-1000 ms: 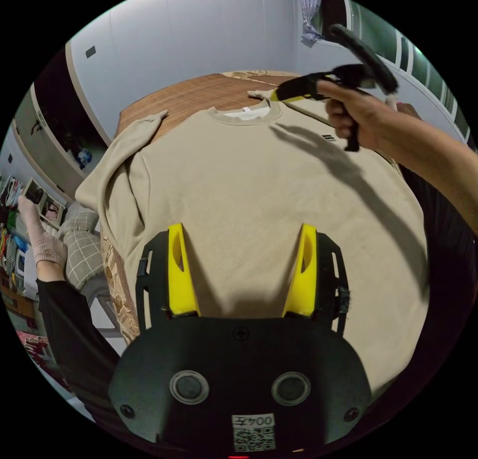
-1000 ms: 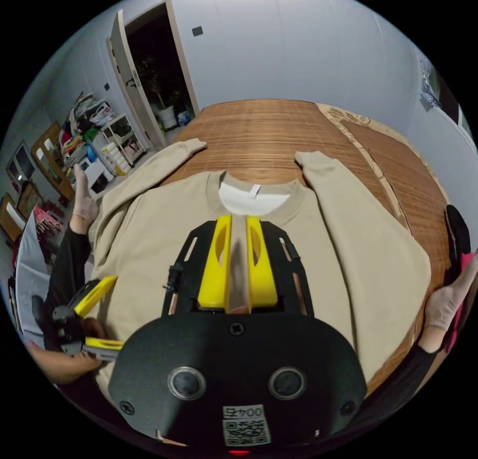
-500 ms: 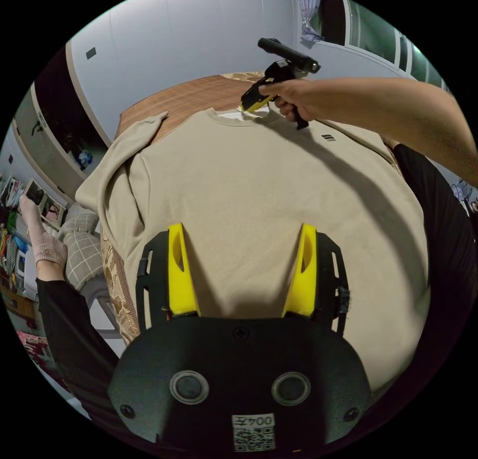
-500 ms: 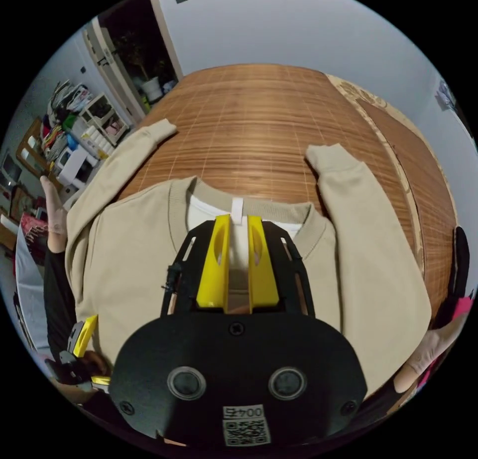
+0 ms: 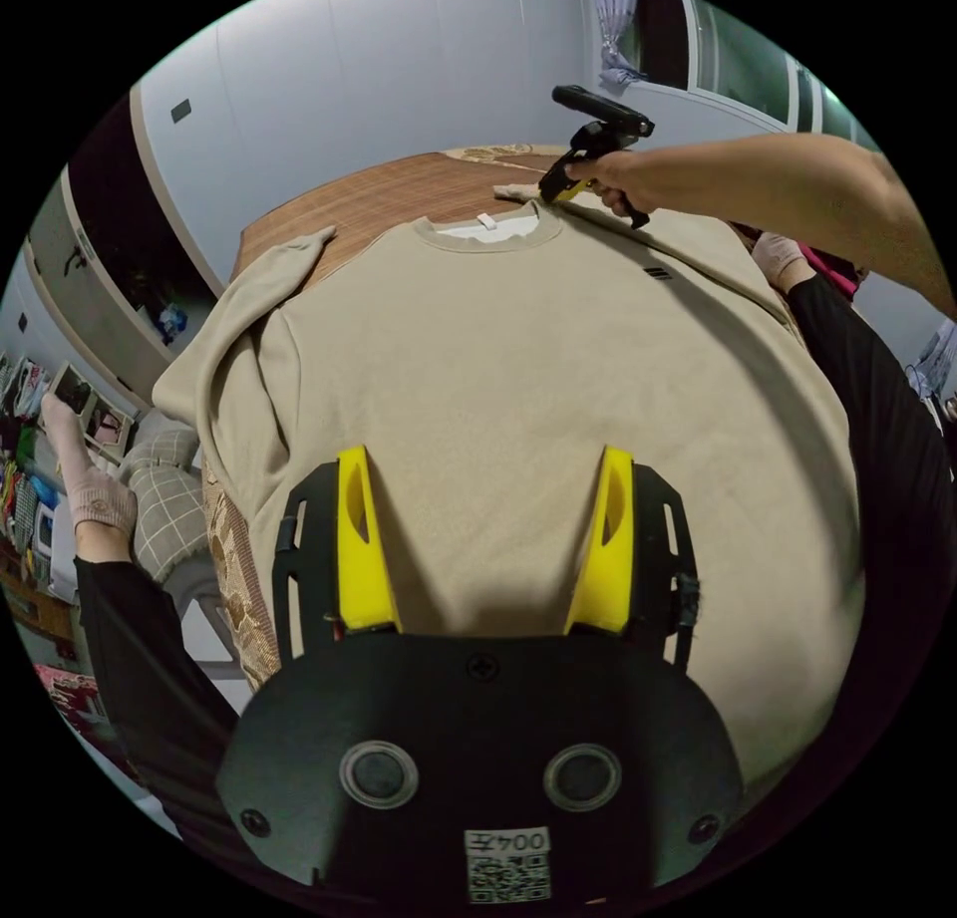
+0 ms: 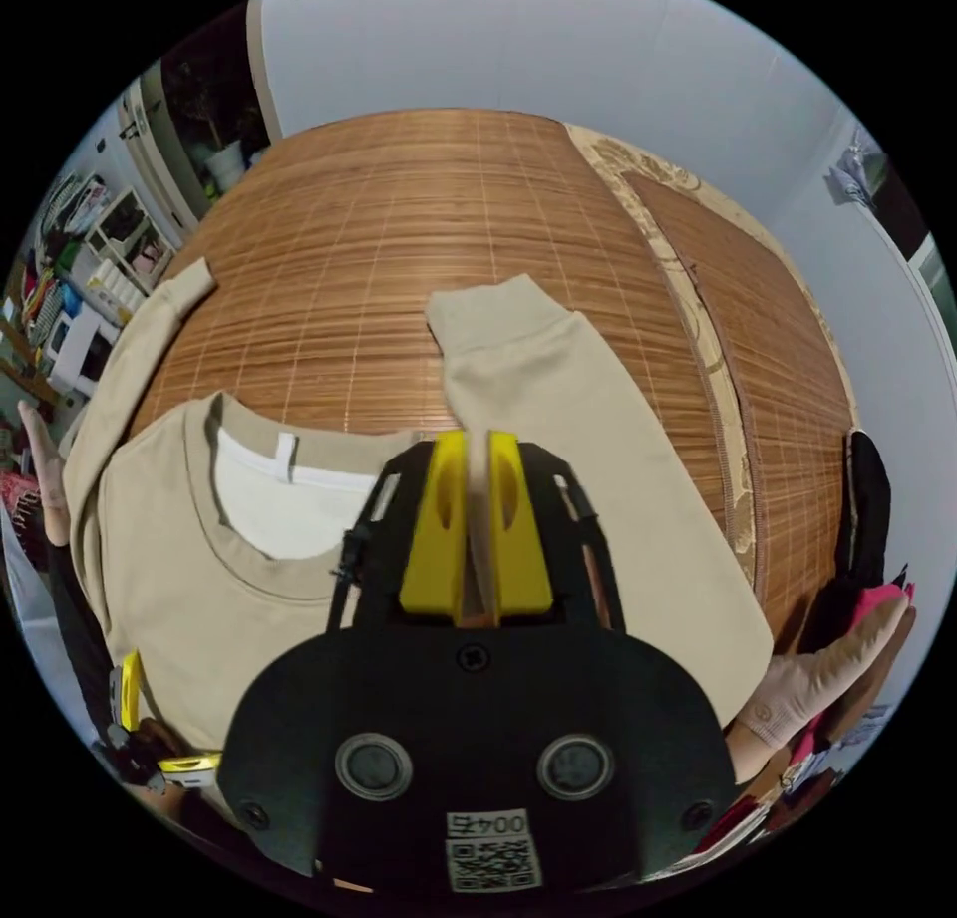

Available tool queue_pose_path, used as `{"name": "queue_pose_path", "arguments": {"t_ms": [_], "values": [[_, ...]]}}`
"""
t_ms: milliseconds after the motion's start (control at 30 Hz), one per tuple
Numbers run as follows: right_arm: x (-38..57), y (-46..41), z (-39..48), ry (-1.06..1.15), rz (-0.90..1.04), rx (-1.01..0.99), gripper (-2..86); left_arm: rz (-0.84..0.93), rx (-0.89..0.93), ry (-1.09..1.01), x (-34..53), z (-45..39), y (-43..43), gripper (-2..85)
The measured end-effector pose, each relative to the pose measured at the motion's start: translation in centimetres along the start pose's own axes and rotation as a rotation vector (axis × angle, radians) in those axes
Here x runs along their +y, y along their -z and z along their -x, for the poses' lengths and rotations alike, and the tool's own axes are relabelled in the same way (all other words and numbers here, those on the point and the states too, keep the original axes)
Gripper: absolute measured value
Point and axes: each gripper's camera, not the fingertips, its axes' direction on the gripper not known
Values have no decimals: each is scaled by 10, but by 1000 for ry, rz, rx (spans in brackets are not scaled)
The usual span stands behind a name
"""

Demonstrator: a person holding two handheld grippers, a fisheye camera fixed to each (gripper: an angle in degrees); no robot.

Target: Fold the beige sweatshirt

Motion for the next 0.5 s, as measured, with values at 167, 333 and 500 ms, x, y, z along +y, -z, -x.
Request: {"name": "queue_pose_path", "arguments": {"t_ms": [167,333,500], "values": [[11,85,-17,-29,-138,-25,40,0,-3,-1,-1,-10,7,294],[57,212,-94,-124,-323,-149,38,4,-2,-1,-4,-19,15,294],[145,326,-210,-312,-489,-198,39,12,2,1,-8,-29,25,294]]}}
